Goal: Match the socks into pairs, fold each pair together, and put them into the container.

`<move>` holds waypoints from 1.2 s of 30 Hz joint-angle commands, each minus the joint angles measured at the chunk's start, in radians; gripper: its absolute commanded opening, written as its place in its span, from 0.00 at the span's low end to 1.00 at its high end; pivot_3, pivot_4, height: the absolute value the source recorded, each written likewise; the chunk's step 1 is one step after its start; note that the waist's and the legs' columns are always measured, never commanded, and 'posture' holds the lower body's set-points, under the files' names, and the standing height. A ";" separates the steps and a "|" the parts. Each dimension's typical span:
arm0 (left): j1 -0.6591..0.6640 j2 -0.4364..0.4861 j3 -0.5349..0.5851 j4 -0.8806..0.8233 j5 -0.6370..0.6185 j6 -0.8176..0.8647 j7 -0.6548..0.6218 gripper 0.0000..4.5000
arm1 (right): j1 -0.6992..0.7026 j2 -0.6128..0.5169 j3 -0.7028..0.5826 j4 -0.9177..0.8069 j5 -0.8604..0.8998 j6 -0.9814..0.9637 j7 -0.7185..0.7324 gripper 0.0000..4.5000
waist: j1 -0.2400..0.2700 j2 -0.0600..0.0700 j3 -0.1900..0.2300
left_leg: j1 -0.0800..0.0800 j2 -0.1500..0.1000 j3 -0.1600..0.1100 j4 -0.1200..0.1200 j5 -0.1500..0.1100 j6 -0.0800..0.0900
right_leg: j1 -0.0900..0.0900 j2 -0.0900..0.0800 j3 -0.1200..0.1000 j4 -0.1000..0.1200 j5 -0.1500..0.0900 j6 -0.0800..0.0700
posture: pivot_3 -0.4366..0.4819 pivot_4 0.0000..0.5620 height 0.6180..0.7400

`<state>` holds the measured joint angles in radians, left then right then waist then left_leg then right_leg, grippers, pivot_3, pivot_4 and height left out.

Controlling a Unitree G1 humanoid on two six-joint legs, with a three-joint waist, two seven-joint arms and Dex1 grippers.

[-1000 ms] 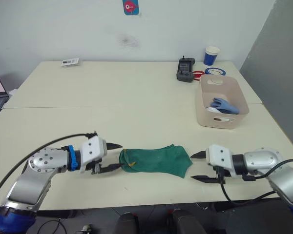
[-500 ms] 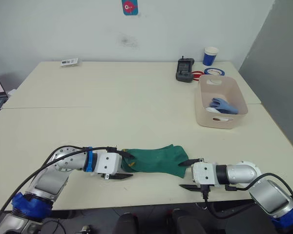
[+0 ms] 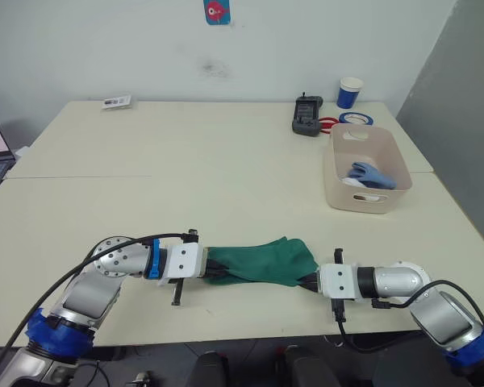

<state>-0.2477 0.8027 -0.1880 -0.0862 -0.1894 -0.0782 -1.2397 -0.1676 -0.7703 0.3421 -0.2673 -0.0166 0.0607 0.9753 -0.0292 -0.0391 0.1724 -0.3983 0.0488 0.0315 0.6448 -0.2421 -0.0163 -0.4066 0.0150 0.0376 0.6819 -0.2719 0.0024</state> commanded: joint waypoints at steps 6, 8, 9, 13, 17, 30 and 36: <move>-0.051 -0.007 0.102 -0.086 -0.214 0.272 0.016 0.00 | -0.034 -0.023 -0.128 -0.166 0.246 0.205 0.102 0.00 | -0.002 0.000 0.000 | 0.000 0.000 -0.002 0.000 0.000 0.000 | 0.000 0.000 -0.001 0.000 0.000 0.000 | 0.48 0.27 1.00; -0.050 0.000 0.106 -0.081 -0.210 0.275 0.004 0.00 | -0.056 -0.022 -0.144 -0.174 0.281 0.260 0.108 0.00 | -0.002 0.000 0.000 | 0.000 0.000 -0.002 0.000 0.000 0.000 | 0.000 0.000 -0.001 0.000 0.000 0.000 | 0.48 0.27 1.00; -0.050 0.002 0.110 -0.079 -0.210 0.276 -0.002 0.00 | -0.069 -0.019 -0.154 -0.177 0.306 0.298 0.107 0.00 | -0.002 0.000 0.000 | 0.000 0.000 -0.002 0.000 0.000 0.000 | 0.000 0.000 -0.001 0.000 0.000 0.000 | 0.48 0.27 1.00; -0.041 0.025 0.143 -0.109 -0.256 0.344 -0.012 0.00 | -0.122 -0.031 -0.186 -0.201 0.406 0.431 0.127 0.00 | -0.002 0.000 0.000 | 0.000 0.000 -0.002 0.000 0.000 0.000 | 0.000 0.000 -0.001 0.000 0.000 0.000 | 0.48 0.27 1.00; 0.009 0.122 0.212 -0.226 -0.416 0.590 -0.029 0.00 | -0.176 -0.054 -0.215 -0.281 0.573 0.634 0.141 0.00 | -0.004 0.000 0.000 | 0.000 0.001 -0.002 0.000 0.000 0.000 | 0.000 0.000 -0.001 0.000 0.000 0.000 | 0.48 0.27 1.00; 0.155 0.179 0.264 -0.247 -0.439 0.723 0.046 0.00 | -0.215 -0.059 -0.131 -0.219 0.654 0.786 0.121 0.00 | 0.000 0.001 0.001 | 0.000 0.009 0.000 0.000 0.000 0.000 | 0.000 0.000 -0.001 -0.001 -0.001 -0.001 | 0.48 0.27 1.00; 0.119 0.095 0.232 -0.201 -0.362 0.684 0.137 0.00 | -0.283 -0.050 -0.083 -0.085 0.561 0.710 0.155 0.00 | -0.002 0.001 0.001 | 0.000 0.009 0.000 0.000 0.000 0.000 | -0.001 0.001 -0.001 0.000 0.000 -0.001 | 0.48 0.27 1.00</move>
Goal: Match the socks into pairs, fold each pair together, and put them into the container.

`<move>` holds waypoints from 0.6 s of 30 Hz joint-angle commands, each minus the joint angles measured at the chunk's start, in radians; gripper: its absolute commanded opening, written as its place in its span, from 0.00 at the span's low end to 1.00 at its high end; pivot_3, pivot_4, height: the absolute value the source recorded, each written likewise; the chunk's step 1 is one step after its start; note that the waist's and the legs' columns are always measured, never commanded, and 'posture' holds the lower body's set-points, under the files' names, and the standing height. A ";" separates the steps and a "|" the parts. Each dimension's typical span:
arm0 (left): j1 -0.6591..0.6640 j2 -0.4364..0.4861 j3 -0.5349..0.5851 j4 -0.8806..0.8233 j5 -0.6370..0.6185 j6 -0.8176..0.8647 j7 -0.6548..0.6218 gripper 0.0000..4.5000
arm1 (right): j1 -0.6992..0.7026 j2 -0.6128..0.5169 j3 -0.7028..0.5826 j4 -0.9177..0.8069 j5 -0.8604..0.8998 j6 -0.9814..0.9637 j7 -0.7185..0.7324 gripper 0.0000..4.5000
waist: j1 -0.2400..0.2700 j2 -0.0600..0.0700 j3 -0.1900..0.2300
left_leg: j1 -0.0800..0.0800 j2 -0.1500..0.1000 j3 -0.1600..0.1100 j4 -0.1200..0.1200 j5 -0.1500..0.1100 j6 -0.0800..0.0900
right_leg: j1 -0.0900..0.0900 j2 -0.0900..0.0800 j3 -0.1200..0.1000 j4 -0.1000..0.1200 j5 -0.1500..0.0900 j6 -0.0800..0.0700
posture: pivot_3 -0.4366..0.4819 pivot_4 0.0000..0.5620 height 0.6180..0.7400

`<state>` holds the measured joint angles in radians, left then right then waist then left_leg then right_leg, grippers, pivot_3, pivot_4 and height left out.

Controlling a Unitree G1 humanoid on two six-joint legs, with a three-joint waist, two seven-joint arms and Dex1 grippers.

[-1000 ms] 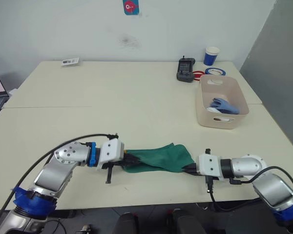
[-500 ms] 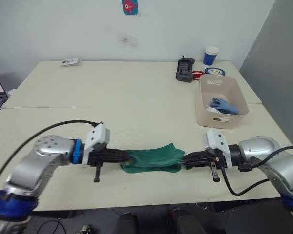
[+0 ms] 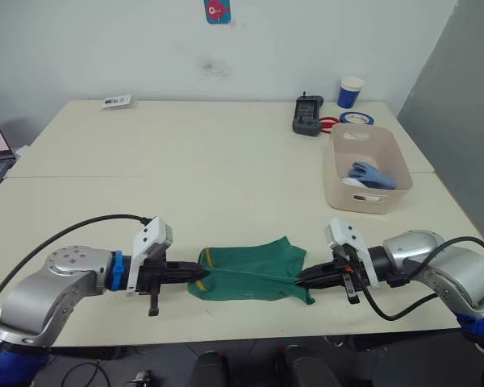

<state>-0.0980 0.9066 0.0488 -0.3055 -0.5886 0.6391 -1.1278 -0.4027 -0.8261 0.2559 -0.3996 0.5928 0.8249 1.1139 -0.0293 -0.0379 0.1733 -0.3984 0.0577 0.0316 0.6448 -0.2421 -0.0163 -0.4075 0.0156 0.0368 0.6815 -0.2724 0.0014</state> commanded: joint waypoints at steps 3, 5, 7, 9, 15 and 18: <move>-0.061 -0.017 -0.019 0.052 0.059 -0.044 0.023 0.00 | -0.104 0.027 0.032 0.128 -0.099 -0.095 0.035 0.00 | -0.003 0.000 0.000 | 0.000 0.001 0.000 0.000 0.000 0.000 | 0.000 0.001 0.000 0.000 0.001 -0.001 | 0.48 0.27 1.00; -0.079 -0.023 -0.026 0.069 0.066 -0.045 0.024 0.00 | -0.139 0.045 0.050 0.179 -0.126 -0.116 0.050 0.00 | -0.003 0.000 0.000 | 0.000 0.001 0.000 0.000 0.000 0.000 | -0.001 0.002 0.000 0.000 0.001 -0.001 | 0.48 0.27 1.00; -0.092 -0.029 -0.032 0.081 0.072 -0.044 0.025 0.00 | -0.162 0.060 0.061 0.215 -0.144 -0.128 0.062 0.00 | -0.001 0.000 0.000 | -0.001 0.001 0.000 0.000 0.000 0.000 | -0.001 0.002 0.000 0.000 0.000 -0.001 | 0.48 0.27 1.00; -0.103 -0.032 -0.043 0.093 0.088 -0.051 0.025 0.00 | -0.187 0.080 0.078 0.255 -0.170 -0.146 0.072 0.00 | 0.000 0.000 0.000 | -0.001 0.001 0.000 0.000 0.000 0.000 | -0.002 0.002 0.000 0.000 0.000 -0.001 | 0.48 0.27 1.00; -0.122 -0.040 -0.075 0.121 0.136 -0.062 0.034 0.00 | -0.256 0.136 0.116 0.344 -0.229 -0.176 0.096 0.00 | -0.001 0.000 0.000 | -0.001 0.001 0.000 0.000 0.000 0.000 | -0.002 0.002 0.000 0.001 0.001 -0.001 | 0.48 0.27 1.00; -0.134 -0.053 -0.091 0.139 0.160 -0.074 0.044 0.00 | -0.305 0.171 0.127 0.421 -0.266 -0.209 0.104 0.00 | -0.002 0.000 0.000 | -0.002 0.001 0.001 0.000 0.000 0.000 | -0.002 0.002 0.000 0.001 0.001 -0.001 | 0.48 0.27 1.00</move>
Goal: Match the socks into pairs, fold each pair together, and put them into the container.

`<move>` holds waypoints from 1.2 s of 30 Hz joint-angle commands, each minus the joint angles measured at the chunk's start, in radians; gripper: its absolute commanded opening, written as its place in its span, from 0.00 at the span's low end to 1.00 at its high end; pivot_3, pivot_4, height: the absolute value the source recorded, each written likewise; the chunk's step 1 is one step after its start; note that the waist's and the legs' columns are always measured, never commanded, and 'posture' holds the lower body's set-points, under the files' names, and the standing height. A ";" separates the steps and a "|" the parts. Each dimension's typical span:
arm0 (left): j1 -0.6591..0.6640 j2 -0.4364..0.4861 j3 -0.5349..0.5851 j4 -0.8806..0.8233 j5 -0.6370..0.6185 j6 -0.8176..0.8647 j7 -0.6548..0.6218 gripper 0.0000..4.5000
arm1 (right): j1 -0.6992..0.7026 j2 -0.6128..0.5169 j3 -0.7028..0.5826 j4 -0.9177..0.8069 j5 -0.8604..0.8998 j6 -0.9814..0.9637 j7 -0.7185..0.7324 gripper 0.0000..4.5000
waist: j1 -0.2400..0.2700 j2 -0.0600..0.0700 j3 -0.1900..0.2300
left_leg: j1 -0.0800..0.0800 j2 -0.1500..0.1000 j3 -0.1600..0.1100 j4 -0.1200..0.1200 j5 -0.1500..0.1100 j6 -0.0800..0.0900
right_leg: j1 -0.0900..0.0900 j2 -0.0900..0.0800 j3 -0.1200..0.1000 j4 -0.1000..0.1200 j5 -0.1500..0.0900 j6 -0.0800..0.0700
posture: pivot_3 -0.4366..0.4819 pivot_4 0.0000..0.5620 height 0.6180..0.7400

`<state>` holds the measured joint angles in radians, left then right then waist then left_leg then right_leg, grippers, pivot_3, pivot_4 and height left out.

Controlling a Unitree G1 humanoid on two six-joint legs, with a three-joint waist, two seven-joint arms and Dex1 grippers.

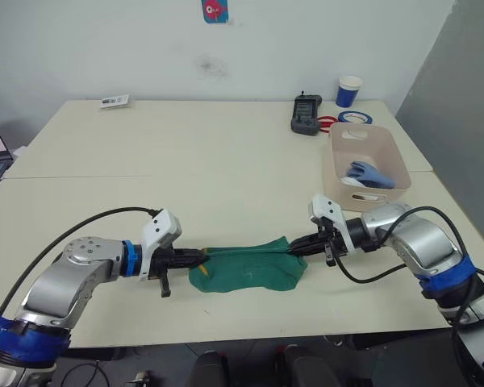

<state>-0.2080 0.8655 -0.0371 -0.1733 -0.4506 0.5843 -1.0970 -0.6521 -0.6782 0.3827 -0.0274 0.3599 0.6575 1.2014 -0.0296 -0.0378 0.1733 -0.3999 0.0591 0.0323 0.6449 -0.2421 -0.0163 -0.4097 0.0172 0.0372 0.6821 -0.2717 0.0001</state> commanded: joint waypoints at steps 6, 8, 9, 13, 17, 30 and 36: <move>-0.054 -0.029 0.008 0.018 0.009 0.032 0.031 0.00 | -0.103 0.055 0.003 0.134 -0.081 -0.077 0.048 0.00 | 0.000 0.000 0.000 | 0.000 0.000 0.000 0.000 0.000 0.000 | 0.000 0.000 0.000 0.000 0.000 0.000 | 0.48 0.27 1.00; -0.066 -0.028 0.010 0.017 0.003 0.054 0.029 0.00 | -0.107 0.058 0.007 0.151 -0.094 -0.088 0.058 0.00 | 0.000 0.000 0.000 | 0.000 0.000 0.000 0.000 0.000 0.000 | 0.000 0.000 0.000 0.000 0.000 0.000 | 0.48 0.27 1.00; -0.075 -0.028 0.009 0.019 -0.003 0.071 0.030 0.00 | -0.109 0.062 0.009 0.159 -0.100 -0.093 0.061 0.00 | 0.000 0.000 0.000 | 0.000 0.000 0.000 0.000 0.000 0.000 | 0.000 0.000 0.000 0.000 0.000 0.000 | 0.48 0.27 1.00; -0.107 -0.025 -0.009 0.035 0.018 0.091 0.033 0.00 | -0.114 0.075 0.016 0.184 -0.125 -0.104 0.073 0.00 | 0.000 0.000 0.000 | 0.000 0.000 0.000 0.000 0.000 0.000 | 0.000 0.000 0.000 0.000 0.000 0.000 | 0.48 0.27 1.00; -0.134 -0.029 -0.029 0.052 0.033 0.093 0.032 0.00 | -0.110 0.081 0.018 0.199 -0.145 -0.105 0.076 0.00 | 0.000 0.000 0.000 | 0.000 0.000 0.000 0.000 0.000 0.000 | 0.000 0.000 0.000 0.001 0.000 0.000 | 0.48 0.27 1.00; -0.198 -0.069 -0.083 0.082 0.068 0.129 0.067 0.13 | -0.103 0.104 -0.012 0.246 -0.177 -0.117 0.045 0.00 | 0.000 0.000 0.000 | 0.000 0.000 0.000 0.000 0.000 0.000 | 0.000 0.000 0.000 0.001 0.000 0.000 | 0.48 0.27 1.00; -0.204 -0.093 -0.066 0.083 0.060 0.141 0.090 0.57 | -0.102 0.106 -0.035 0.250 -0.172 -0.121 0.033 0.32 | 0.000 0.000 0.000 | 0.000 0.000 0.000 0.000 0.000 0.000 | 0.000 0.000 0.000 0.001 0.000 0.000 | 0.48 0.27 1.00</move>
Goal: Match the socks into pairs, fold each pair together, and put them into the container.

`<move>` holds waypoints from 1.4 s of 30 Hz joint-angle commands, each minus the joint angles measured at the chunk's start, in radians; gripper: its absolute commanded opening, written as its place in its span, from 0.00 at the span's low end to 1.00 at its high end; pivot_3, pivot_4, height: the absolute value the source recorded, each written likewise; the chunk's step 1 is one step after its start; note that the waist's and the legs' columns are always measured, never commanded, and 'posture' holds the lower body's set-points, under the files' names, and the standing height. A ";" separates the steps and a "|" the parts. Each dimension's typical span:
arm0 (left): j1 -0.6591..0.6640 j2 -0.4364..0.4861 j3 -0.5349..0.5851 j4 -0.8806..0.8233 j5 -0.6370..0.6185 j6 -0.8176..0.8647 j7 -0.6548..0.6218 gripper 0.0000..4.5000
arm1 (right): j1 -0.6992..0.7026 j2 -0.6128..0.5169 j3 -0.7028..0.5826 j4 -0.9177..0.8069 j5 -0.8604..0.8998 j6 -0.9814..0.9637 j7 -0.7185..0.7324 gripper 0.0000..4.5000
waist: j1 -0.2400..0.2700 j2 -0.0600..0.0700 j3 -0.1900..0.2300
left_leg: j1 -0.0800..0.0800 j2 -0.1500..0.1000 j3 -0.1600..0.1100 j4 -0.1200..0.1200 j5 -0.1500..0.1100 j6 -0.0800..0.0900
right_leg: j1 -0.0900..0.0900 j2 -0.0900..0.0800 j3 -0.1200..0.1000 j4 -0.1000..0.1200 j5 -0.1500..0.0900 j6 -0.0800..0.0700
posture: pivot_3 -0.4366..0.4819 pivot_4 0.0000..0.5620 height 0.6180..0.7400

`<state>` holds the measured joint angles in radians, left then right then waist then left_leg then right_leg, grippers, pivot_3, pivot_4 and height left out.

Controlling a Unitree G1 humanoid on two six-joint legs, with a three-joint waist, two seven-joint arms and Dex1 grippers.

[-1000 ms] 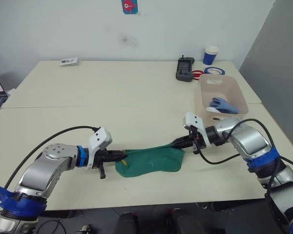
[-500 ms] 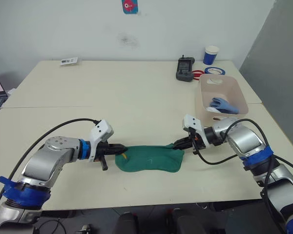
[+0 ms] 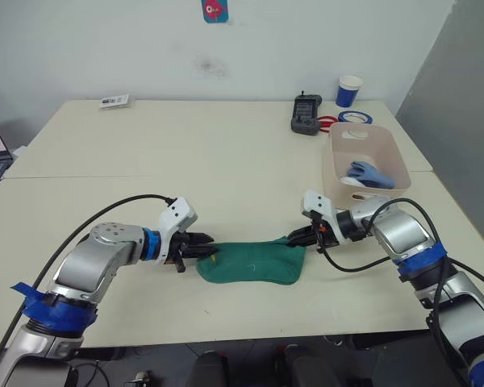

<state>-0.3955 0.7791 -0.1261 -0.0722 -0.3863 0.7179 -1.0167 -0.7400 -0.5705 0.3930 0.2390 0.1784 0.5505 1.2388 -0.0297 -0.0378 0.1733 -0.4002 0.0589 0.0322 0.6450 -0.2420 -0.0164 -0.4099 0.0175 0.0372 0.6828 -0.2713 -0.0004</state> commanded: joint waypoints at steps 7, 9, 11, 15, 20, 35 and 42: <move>-0.011 -0.058 0.127 -0.023 -0.012 -0.133 0.074 0.99 | -0.008 -0.006 -0.166 -0.114 0.065 0.004 -0.055 0.80 | 0.000 0.000 0.000 | 0.000 0.000 0.000 0.000 0.000 0.000 | 0.000 0.000 0.000 0.000 0.000 0.000 | 0.48 0.27 1.00; 0.022 -0.074 0.149 -0.073 -0.036 -0.165 0.059 0.99 | 0.019 -0.011 -0.198 -0.194 0.094 0.032 -0.068 0.80 | 0.000 0.000 0.000 | -0.001 0.000 0.000 0.000 0.000 0.000 | 0.000 -0.001 0.000 0.000 0.002 -0.004 | 0.48 0.27 1.00; 0.081 -0.071 0.130 -0.143 -0.033 -0.207 0.026 0.99 | 0.083 -0.027 -0.181 -0.307 0.076 -0.010 -0.081 0.80 | -0.001 0.000 0.000 | 0.000 0.000 0.000 0.000 0.000 0.000 | 0.000 -0.001 0.001 0.000 0.003 -0.004 | 0.48 0.27 1.00; 0.128 -0.091 0.105 -0.203 -0.028 -0.260 0.012 0.95 | 0.178 0.016 -0.159 -0.461 0.082 -0.014 -0.157 0.81 | 0.000 0.000 0.000 | 0.000 0.000 -0.001 -0.001 0.000 0.000 | 0.000 -0.001 0.000 0.000 0.002 -0.004 | 0.48 0.27 1.00; 0.148 -0.101 0.042 -0.149 0.059 -0.359 0.025 0.65 | 0.287 0.057 -0.068 -0.472 -0.008 -0.145 -0.222 0.52 | -0.001 0.000 0.000 | 0.002 0.000 0.000 0.000 0.000 0.000 | 0.002 -0.001 0.000 0.000 0.000 0.000 | 0.48 0.27 1.00; 0.170 -0.108 0.010 0.004 0.146 -0.297 0.092 0.01 | 0.383 0.076 -0.081 -0.291 -0.076 -0.210 -0.319 0.00 | 0.000 0.000 0.000 | 0.001 0.000 0.000 0.000 0.000 0.000 | 0.002 0.000 0.000 -0.001 0.000 0.000 | 0.48 0.27 1.00; 0.193 -0.126 0.032 -0.019 0.104 -0.297 0.084 0.01 | 0.401 0.041 -0.137 -0.320 -0.027 -0.178 -0.302 0.00 | -0.002 0.000 -0.001 | 0.003 0.001 0.000 0.000 0.000 0.000 | 0.003 0.000 0.000 0.000 0.000 0.000 | 0.48 0.27 1.00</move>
<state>-0.2157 0.6601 -0.1102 -0.0749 -0.2644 0.4104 -0.9274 -0.3410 -0.5094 0.2905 -0.0468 0.1269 0.3526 0.9216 -0.0314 -0.0374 0.1724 -0.3968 0.0595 0.0324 0.6446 -0.2421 -0.0165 -0.4068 0.0176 0.0377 0.6823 -0.2710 0.0000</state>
